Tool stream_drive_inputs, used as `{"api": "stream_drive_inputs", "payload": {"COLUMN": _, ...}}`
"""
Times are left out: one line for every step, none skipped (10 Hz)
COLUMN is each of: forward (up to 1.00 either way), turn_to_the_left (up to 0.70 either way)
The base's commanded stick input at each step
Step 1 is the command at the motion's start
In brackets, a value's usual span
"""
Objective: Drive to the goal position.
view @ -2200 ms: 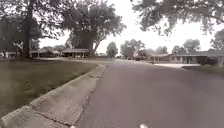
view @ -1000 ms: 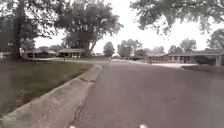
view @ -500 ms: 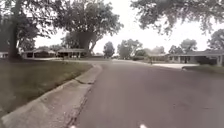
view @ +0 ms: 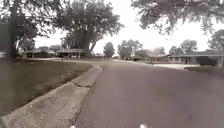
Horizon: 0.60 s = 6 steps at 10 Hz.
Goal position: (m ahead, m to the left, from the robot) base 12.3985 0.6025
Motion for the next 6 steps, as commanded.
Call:
{"api": "stream_drive_inputs", "payload": {"forward": 0.5, "turn_to_the_left": 0.0}}
{"api": "stream_drive_inputs", "payload": {"forward": 0.5, "turn_to_the_left": 0.0}}
{"api": "stream_drive_inputs", "payload": {"forward": 0.5, "turn_to_the_left": 0.0}}
{"api": "stream_drive_inputs", "payload": {"forward": 0.5, "turn_to_the_left": 0.0}}
{"api": "stream_drive_inputs", "payload": {"forward": 0.5, "turn_to_the_left": 0.0}}
{"api": "stream_drive_inputs", "payload": {"forward": 0.5, "turn_to_the_left": 0.0}}
